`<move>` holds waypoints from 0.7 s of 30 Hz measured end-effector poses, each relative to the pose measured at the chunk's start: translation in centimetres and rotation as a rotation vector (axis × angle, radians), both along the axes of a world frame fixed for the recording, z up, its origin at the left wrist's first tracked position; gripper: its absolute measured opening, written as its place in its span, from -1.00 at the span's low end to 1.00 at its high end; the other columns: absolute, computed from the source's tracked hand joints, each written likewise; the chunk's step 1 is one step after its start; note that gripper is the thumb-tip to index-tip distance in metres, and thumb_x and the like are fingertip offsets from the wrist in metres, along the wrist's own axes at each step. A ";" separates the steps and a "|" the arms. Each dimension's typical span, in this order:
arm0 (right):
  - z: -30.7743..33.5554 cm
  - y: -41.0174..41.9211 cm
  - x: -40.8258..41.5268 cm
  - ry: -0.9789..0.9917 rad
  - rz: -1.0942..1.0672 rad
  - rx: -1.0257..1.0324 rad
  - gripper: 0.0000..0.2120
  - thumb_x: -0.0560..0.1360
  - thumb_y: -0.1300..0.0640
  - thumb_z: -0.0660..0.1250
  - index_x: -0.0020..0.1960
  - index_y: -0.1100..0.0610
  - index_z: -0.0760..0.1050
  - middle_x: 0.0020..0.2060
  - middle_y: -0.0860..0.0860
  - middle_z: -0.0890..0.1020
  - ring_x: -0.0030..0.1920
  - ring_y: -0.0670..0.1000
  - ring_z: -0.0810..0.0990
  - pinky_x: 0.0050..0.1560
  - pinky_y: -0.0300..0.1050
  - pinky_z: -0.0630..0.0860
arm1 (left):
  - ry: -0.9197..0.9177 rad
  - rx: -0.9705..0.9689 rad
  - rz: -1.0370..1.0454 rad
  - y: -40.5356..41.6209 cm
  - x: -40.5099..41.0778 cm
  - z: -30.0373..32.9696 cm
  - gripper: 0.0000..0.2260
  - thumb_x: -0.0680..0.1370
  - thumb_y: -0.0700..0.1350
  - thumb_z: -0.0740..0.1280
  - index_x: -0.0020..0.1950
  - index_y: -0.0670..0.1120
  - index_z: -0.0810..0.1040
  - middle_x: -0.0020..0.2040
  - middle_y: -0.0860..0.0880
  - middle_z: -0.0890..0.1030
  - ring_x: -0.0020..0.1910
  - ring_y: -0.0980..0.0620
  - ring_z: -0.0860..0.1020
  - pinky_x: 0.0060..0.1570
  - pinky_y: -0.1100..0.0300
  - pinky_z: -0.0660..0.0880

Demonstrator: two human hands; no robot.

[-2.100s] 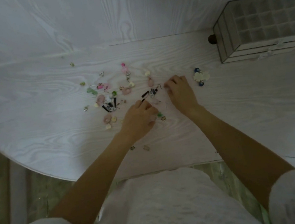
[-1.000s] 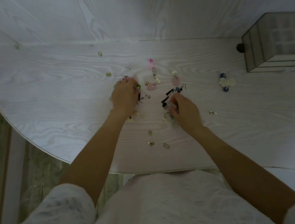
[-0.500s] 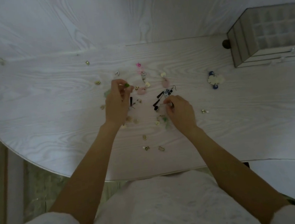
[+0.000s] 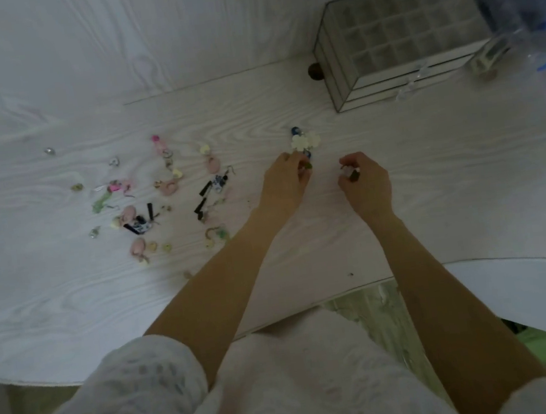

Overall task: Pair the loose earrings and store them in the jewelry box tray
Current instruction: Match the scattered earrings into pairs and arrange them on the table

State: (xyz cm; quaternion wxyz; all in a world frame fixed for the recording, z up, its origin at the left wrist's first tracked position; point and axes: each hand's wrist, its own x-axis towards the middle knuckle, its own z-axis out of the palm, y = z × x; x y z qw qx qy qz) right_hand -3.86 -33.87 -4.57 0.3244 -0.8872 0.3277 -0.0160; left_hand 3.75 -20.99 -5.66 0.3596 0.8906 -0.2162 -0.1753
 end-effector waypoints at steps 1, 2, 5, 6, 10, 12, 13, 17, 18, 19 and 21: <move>0.1 -1.1 -0.3 0.016 0.031 0.019 -0.72 0.44 0.27 0.31 0.15 0.15 0.50 0.07 0.10 0.61 0.02 0.06 0.56 -0.06 -0.28 0.34 | 0.026 0.001 -0.018 -1.1 -0.5 0.1 -0.77 0.55 -0.12 0.29 0.16 -0.18 0.51 0.06 -0.19 0.56 0.01 -0.11 0.52 0.00 0.12 0.39; 0.3 -1.8 -0.5 0.027 0.069 0.039 -0.68 0.43 0.27 0.33 0.18 0.14 0.48 0.10 0.08 0.59 0.01 0.04 0.56 -0.05 -0.28 0.34 | 0.063 -0.014 -0.037 -1.8 -1.0 0.0 -0.74 0.54 -0.11 0.30 0.20 -0.17 0.50 0.09 -0.18 0.56 0.04 -0.10 0.53 0.05 0.12 0.41; 0.6 -3.7 -1.7 0.016 0.108 0.022 -0.60 0.41 0.29 0.31 0.23 0.10 0.45 0.16 0.07 0.54 -0.05 0.05 0.59 -0.11 -0.24 0.37 | 0.082 -0.085 -0.079 -2.8 -2.5 0.3 -0.69 0.51 -0.20 0.31 0.26 -0.17 0.48 0.16 -0.16 0.57 0.09 -0.10 0.55 0.14 0.11 0.45; 0.7 -4.2 -2.0 0.017 0.089 0.012 -0.58 0.41 0.31 0.30 0.25 0.09 0.44 0.17 0.08 0.52 -0.06 0.05 0.58 -0.13 -0.23 0.37 | 0.051 -0.091 -0.070 -2.7 -2.8 0.2 -0.67 0.50 -0.25 0.30 0.27 -0.17 0.47 0.17 -0.16 0.56 0.10 -0.09 0.54 0.15 0.11 0.45; -0.1 -5.2 -2.5 0.067 0.095 0.034 -0.48 0.37 0.34 0.31 0.33 0.15 0.38 0.23 0.16 0.40 0.01 0.11 0.51 -0.04 -0.17 0.42 | -0.033 0.075 -0.048 -2.6 -3.2 -0.2 -0.56 0.47 -0.26 0.32 0.34 -0.17 0.37 0.25 -0.19 0.44 0.19 -0.13 0.41 0.20 0.11 0.34; -0.6 -4.7 -2.1 0.069 0.155 0.041 -0.44 0.36 0.36 0.31 0.35 0.20 0.35 0.23 0.21 0.38 0.07 0.18 0.50 0.05 -0.11 0.45 | -0.003 0.132 -0.065 -3.4 -3.5 -0.3 -0.54 0.48 -0.21 0.33 0.37 -0.19 0.34 0.27 -0.21 0.40 0.20 -0.15 0.38 0.20 0.10 0.32; -0.7 -4.1 -1.8 0.063 0.176 0.042 -0.44 0.36 0.38 0.31 0.35 0.22 0.35 0.23 0.23 0.38 0.07 0.19 0.50 0.08 -0.09 0.47 | 0.017 0.139 -0.063 -3.8 -3.5 -0.2 -0.54 0.48 -0.20 0.33 0.37 -0.19 0.34 0.26 -0.22 0.40 0.19 -0.16 0.40 0.19 0.10 0.33; -0.8 -2.3 -1.1 0.033 0.195 0.045 -0.53 0.37 0.40 0.29 0.27 0.25 0.43 0.16 0.24 0.45 0.06 0.20 0.53 0.03 -0.19 0.41 | 0.065 0.126 -0.039 -5.2 -3.6 0.2 -0.60 0.48 -0.27 0.29 0.32 -0.21 0.40 0.19 -0.24 0.45 0.13 -0.17 0.46 0.13 0.09 0.36; -0.9 -1.9 -1.1 0.034 0.191 0.043 -0.56 0.38 0.38 0.30 0.26 0.25 0.44 0.15 0.24 0.46 0.05 0.20 0.53 0.00 -0.19 0.40 | 0.066 0.119 -0.028 -5.3 -3.6 0.4 -0.63 0.48 -0.27 0.28 0.29 -0.21 0.42 0.17 -0.24 0.46 0.10 -0.17 0.47 0.10 0.10 0.37; -0.9 -1.5 -1.1 0.032 0.185 0.050 -0.58 0.39 0.38 0.30 0.25 0.25 0.45 0.14 0.24 0.47 0.04 0.19 0.53 -0.01 -0.18 0.41 | 0.067 0.115 -0.012 -5.2 -3.7 0.5 -0.66 0.49 -0.27 0.28 0.27 -0.21 0.45 0.14 -0.23 0.47 0.08 -0.16 0.48 0.07 0.11 0.38; -1.0 -0.9 -1.2 0.017 0.180 0.059 -0.61 0.40 0.37 0.29 0.23 0.26 0.46 0.13 0.24 0.48 0.04 0.19 0.54 0.01 -0.15 0.43 | 0.068 0.112 0.023 -4.6 -4.1 0.4 -0.69 0.50 -0.27 0.27 0.24 -0.20 0.47 0.12 -0.22 0.49 0.04 -0.14 0.50 0.03 0.14 0.38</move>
